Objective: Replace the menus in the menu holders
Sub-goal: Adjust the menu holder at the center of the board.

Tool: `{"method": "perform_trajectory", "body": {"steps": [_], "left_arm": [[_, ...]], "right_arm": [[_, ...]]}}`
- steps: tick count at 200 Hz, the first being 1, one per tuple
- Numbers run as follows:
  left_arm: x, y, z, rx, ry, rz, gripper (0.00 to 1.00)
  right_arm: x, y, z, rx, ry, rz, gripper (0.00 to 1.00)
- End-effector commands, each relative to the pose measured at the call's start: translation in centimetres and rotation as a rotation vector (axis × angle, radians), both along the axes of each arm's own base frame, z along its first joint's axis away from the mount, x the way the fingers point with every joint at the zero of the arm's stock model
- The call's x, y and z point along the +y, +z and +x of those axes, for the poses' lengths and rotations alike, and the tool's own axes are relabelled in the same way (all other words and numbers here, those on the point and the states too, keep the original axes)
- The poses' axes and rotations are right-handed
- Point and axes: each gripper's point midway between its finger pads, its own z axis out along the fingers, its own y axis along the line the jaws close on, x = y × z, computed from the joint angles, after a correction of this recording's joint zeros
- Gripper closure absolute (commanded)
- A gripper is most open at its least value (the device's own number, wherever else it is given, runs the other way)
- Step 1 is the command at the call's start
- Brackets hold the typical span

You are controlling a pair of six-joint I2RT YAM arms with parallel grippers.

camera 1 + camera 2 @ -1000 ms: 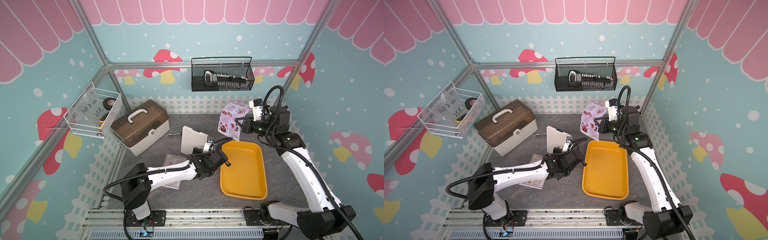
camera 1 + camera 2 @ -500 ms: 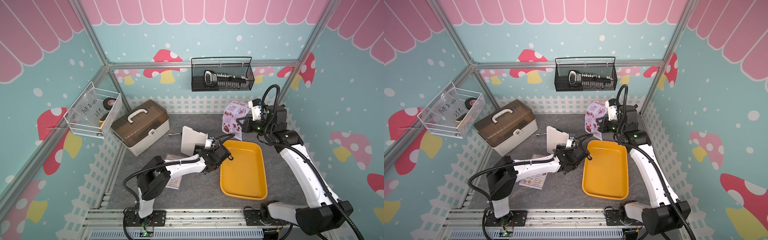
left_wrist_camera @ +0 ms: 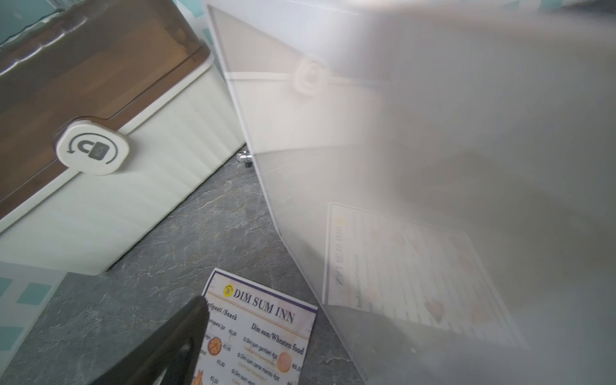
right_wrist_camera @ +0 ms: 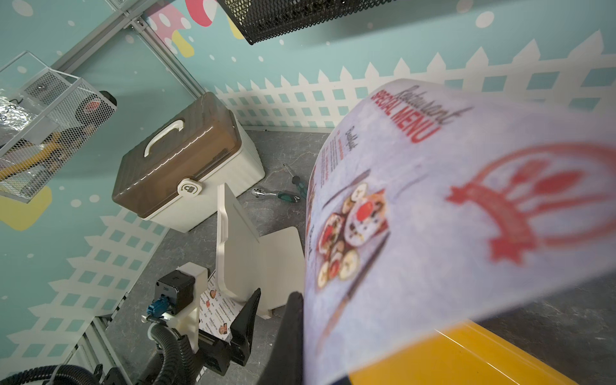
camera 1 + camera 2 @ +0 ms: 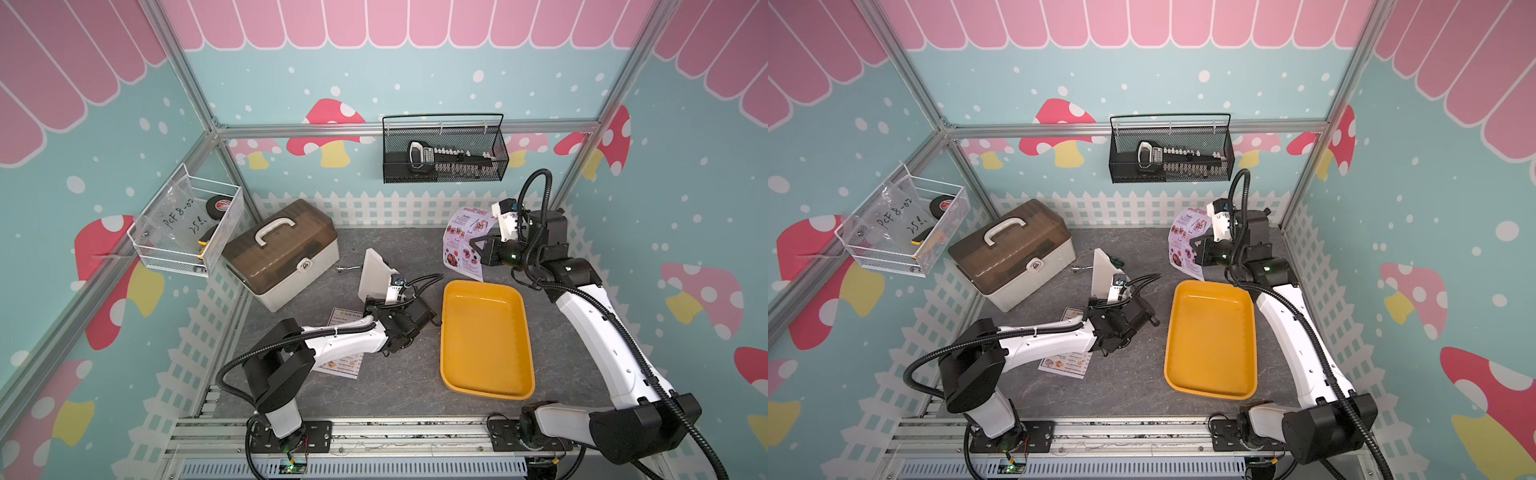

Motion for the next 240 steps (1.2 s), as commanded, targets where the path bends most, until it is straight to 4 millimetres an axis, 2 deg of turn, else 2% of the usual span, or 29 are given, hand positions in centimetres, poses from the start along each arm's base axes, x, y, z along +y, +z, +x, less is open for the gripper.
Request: {"method": "perform_trajectory", "body": {"steps": [1,44,67,84,100,132,144,166,200,215,240], "left_arm": [[1.3,0.0,-0.7,0.002,0.027,-0.054,0.01],[3.4,-0.6,-2.6,0.022,0.032,-0.091,0.02],[2.6,-0.2,-3.1,0.039,-0.034,-0.158,0.01],[1.6,1.0,-3.9,0.049,-0.110,-0.273,0.01],[1.1,3.0,-4.9,0.053,-0.166,-0.368,0.01],[1.9,6.6,-6.4,0.065,-0.211,-0.416,0.01],[3.0,7.7,-6.6,0.056,-0.186,-0.433,0.01],[6.6,8.4,-5.3,0.073,-0.076,-0.449,0.01],[11.5,8.4,-1.5,0.038,0.071,-0.475,0.01],[13.1,7.8,-0.2,0.038,0.132,-0.488,0.01],[14.5,6.9,1.3,0.037,0.182,-0.495,0.01]], "right_arm": [[1.4,1.3,-0.5,-0.032,0.040,-0.018,0.98],[4.4,2.2,-0.6,-0.045,0.061,-0.008,0.99],[6.2,2.6,-0.4,-0.052,0.064,-0.002,0.98],[7.3,3.1,-0.1,-0.061,0.062,-0.005,0.99],[8.3,3.5,0.1,-0.067,0.058,-0.007,0.98],[10.3,4.5,0.4,-0.080,0.062,0.003,0.99],[11.0,4.6,0.6,-0.079,0.057,0.007,0.99],[12.3,4.7,0.8,-0.073,0.044,0.023,1.00],[14.0,4.2,1.2,-0.041,0.013,0.077,1.00],[14.4,4.2,1.4,-0.032,-0.002,0.113,1.00],[14.6,4.9,1.3,-0.039,-0.026,0.155,1.00]]}}
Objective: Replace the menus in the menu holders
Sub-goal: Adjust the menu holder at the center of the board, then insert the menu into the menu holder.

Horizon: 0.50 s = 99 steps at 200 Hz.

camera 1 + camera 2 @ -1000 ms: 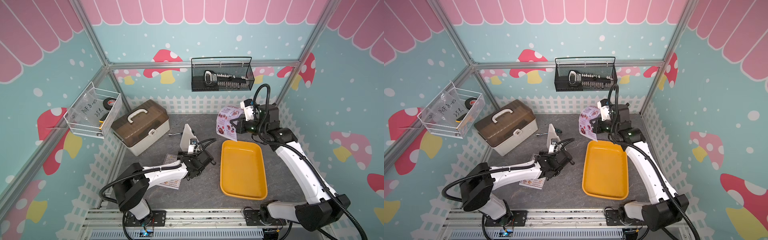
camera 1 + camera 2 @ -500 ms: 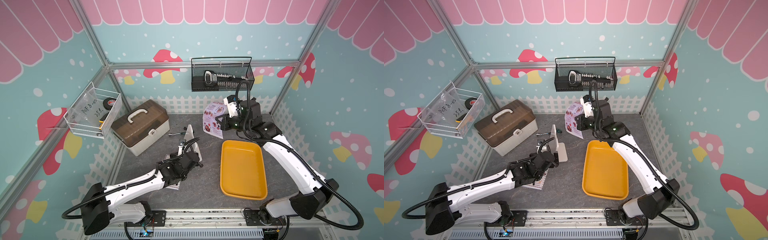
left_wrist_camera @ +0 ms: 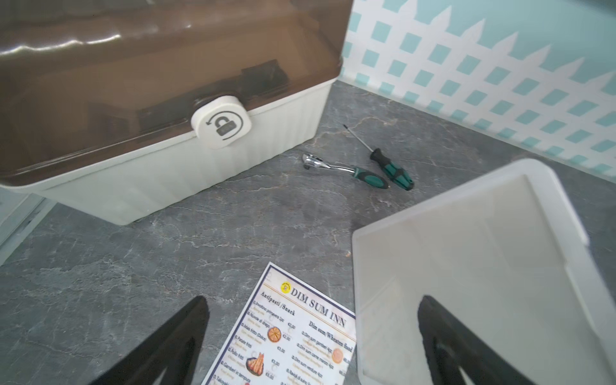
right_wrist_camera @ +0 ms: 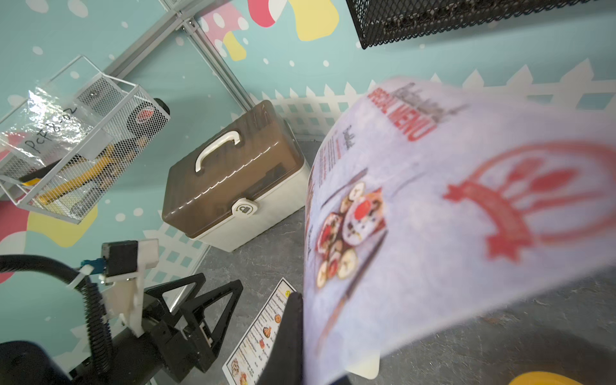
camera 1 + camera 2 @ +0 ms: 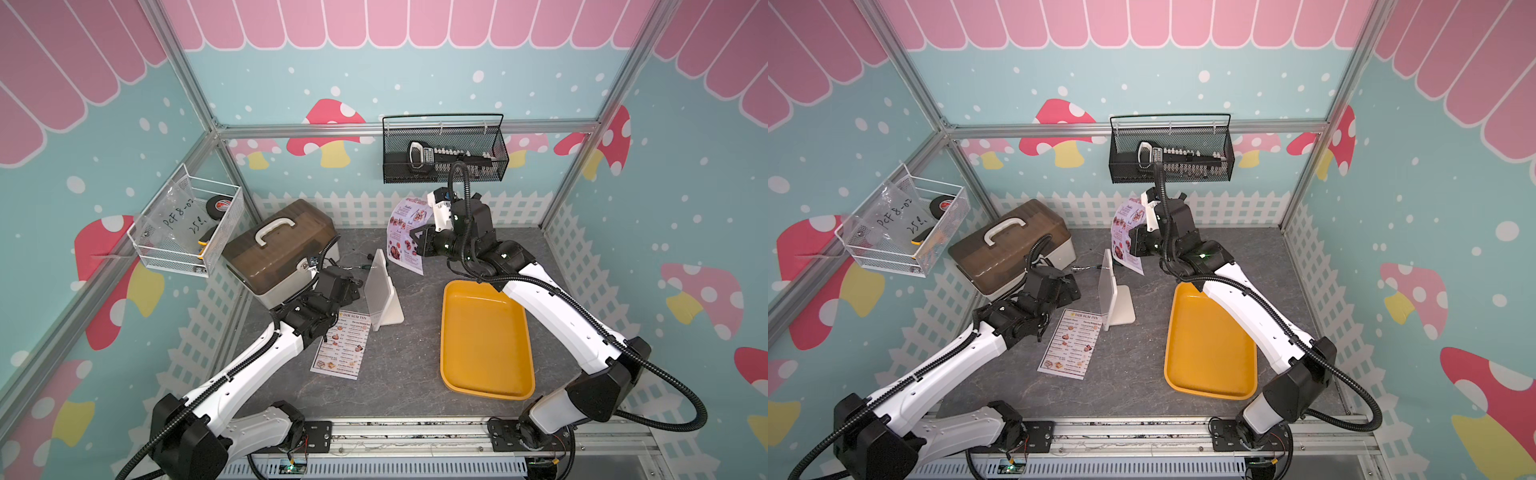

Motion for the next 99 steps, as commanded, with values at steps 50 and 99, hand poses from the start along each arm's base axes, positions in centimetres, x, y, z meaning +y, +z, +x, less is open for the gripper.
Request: {"method": "perform_trajectory", "body": {"steps": [50,99], "left_arm": [[1.4,-1.0,2.7,0.011,0.039,-0.053,0.01],[1.7,-0.6,3.4,-0.004,0.058,-0.068,0.01]], "right_arm": [[0.3,1.9,0.2,0.011,-0.085,0.179,1.00],[-0.4,-0.1,0.5,0.053,-0.152,0.210,1.00]]}}
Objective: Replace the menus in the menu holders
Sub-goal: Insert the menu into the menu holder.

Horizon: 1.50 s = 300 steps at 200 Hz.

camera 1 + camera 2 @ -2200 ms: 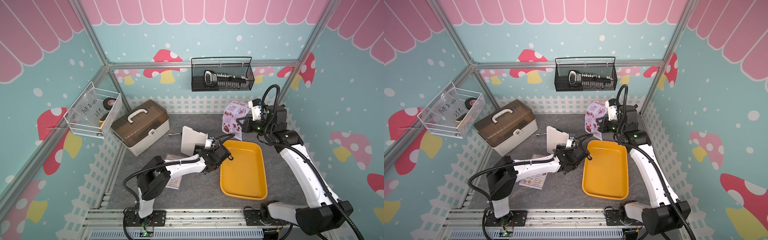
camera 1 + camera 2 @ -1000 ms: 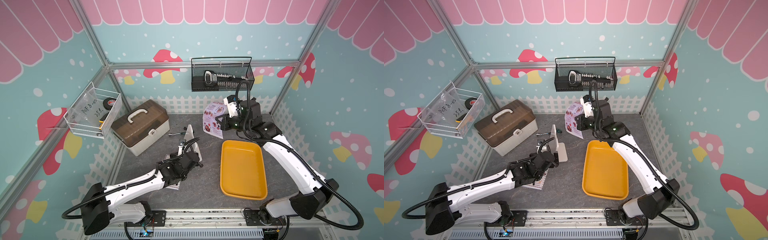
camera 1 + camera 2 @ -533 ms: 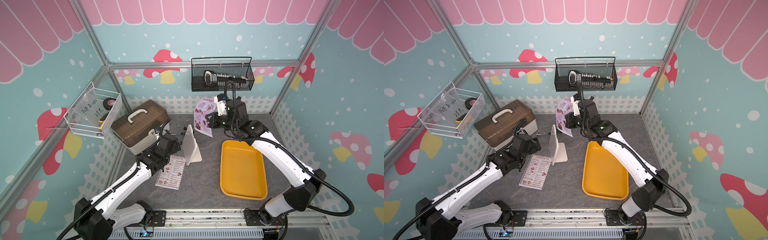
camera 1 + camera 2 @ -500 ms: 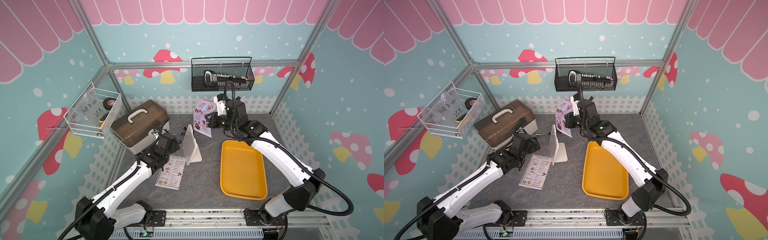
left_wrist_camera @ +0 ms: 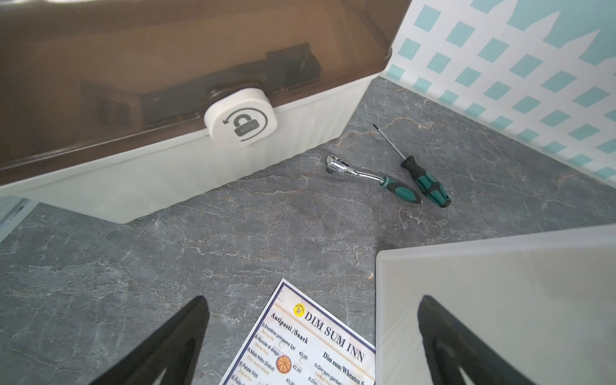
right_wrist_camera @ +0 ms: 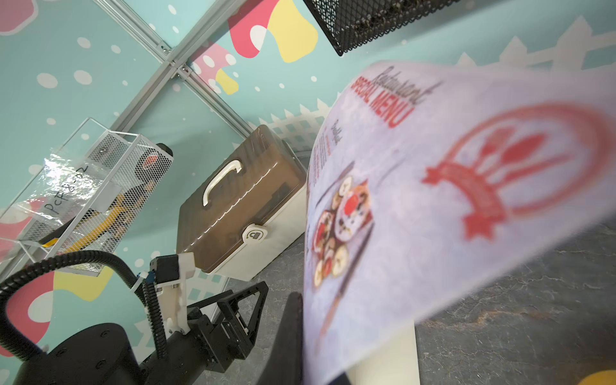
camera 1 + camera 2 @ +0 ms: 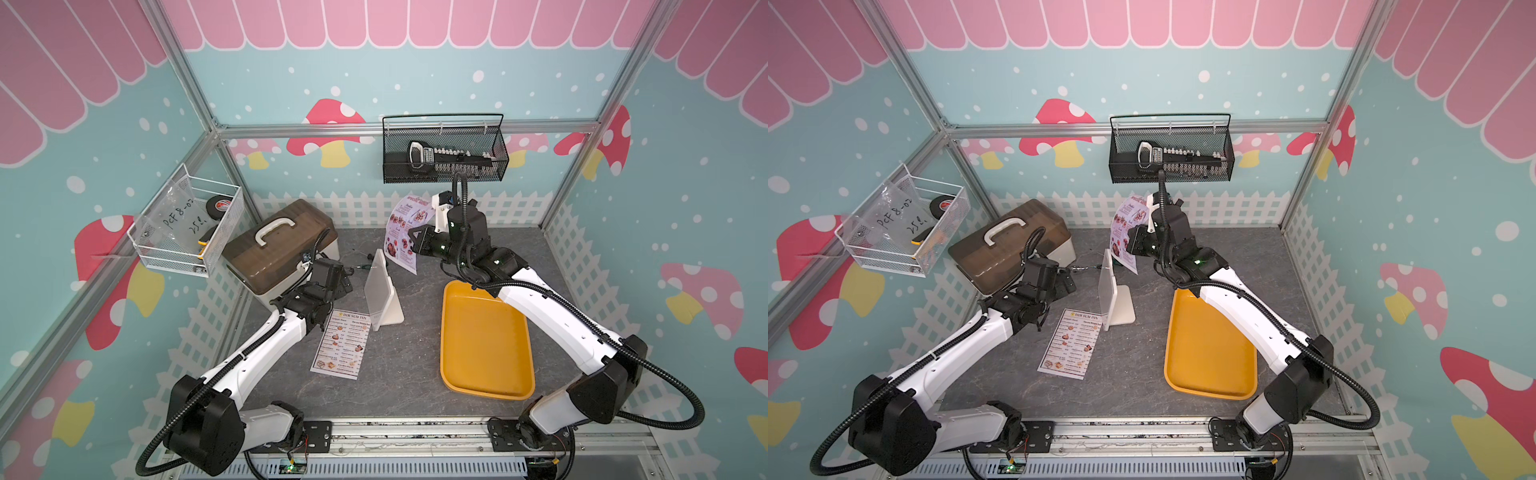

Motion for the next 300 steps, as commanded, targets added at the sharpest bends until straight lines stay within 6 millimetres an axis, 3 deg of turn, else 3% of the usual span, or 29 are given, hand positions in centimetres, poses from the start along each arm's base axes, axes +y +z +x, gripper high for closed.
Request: {"method": "perform_trajectory", "body": {"steps": [1,106,181,253,300], "left_arm": [[-0.3,1.5,1.0,-0.045,0.003,-0.031,0.02],[-0.6,1.4,1.4,-0.047,0.004,-0.044,0.02],[-0.5,1.9,1.7,-0.058,0.010,-0.038,0.02],[-0.4,2.1,1.7,-0.062,0.011,-0.030,0.02],[-0.4,2.1,1.7,-0.063,0.012,-0.029,0.02]], "right_arm": [[-0.5,1.4,-0.4,-0.014,-0.045,0.077,1.00],[-1.1,2.1,-0.7,0.028,-0.113,0.249,1.00],[-1.1,-0.4,-0.2,0.090,-0.152,0.264,1.00],[-0.5,0.2,-0.3,0.093,-0.130,0.309,1.00],[-0.2,-1.2,-0.1,0.119,-0.133,0.299,1.00]]}}
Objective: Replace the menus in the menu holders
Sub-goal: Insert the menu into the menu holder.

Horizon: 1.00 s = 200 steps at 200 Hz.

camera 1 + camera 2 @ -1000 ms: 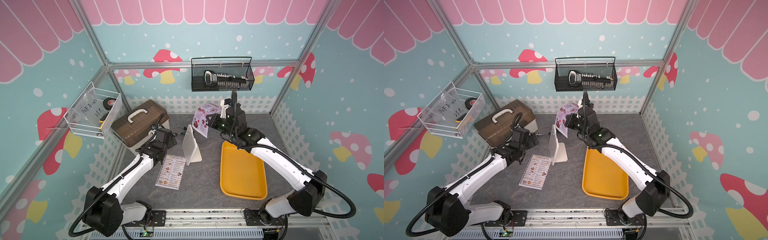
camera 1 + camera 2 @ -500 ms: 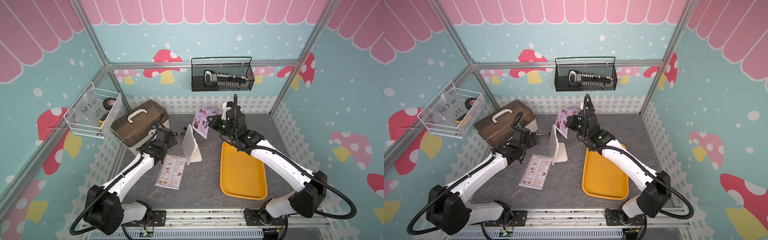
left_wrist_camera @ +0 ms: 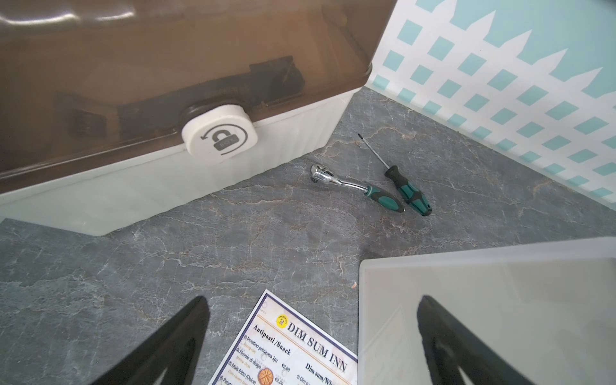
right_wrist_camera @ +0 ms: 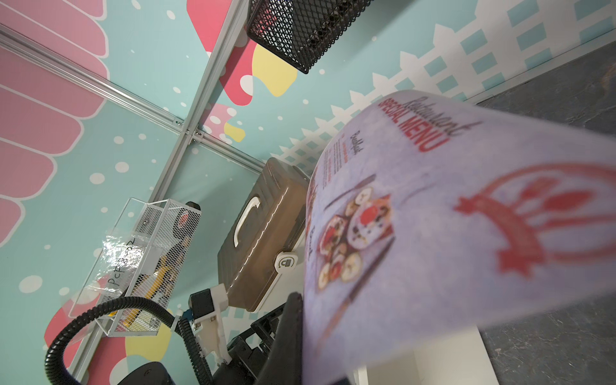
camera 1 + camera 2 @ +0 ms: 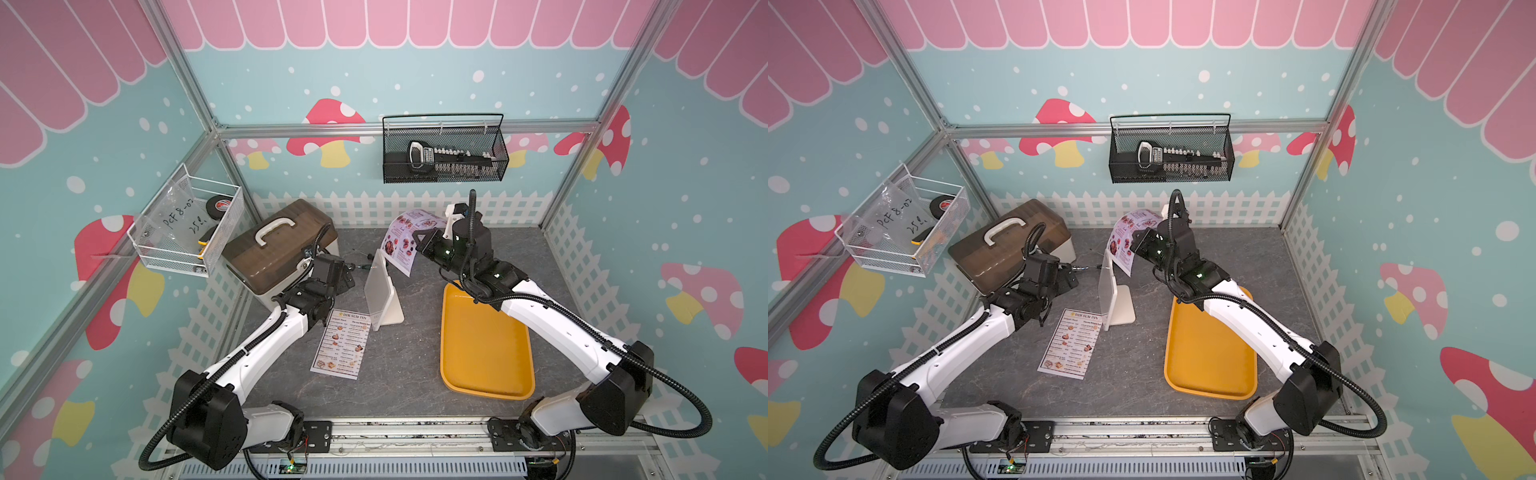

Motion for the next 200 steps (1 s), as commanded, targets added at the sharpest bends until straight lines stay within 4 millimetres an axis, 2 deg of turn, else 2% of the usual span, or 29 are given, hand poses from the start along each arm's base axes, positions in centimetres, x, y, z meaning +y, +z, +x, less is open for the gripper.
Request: {"method": "perform_trajectory", "body": {"steps": [1,70,129,175,200], "left_arm": [[0.3,1.2,0.6,-0.033,0.023,-0.003,0.02],[0.5,1.5,0.5,-0.041,0.025,0.002,0.02],[0.6,1.7,0.5,-0.046,0.029,0.003,0.02],[0.6,1.5,0.5,-0.044,0.031,0.003,0.02],[0.6,1.6,0.5,-0.047,0.032,0.004,0.02]], "right_arm": [[0.7,-1.0,0.0,0.025,0.009,0.023,1.00],[0.6,-2.1,0.1,0.043,-0.002,0.009,1.00],[0.7,-2.0,0.1,0.043,0.002,0.018,1.00],[0.8,-0.2,-0.1,0.011,0.015,0.050,1.00],[0.9,-0.1,-0.1,0.009,0.022,0.051,1.00]]}}
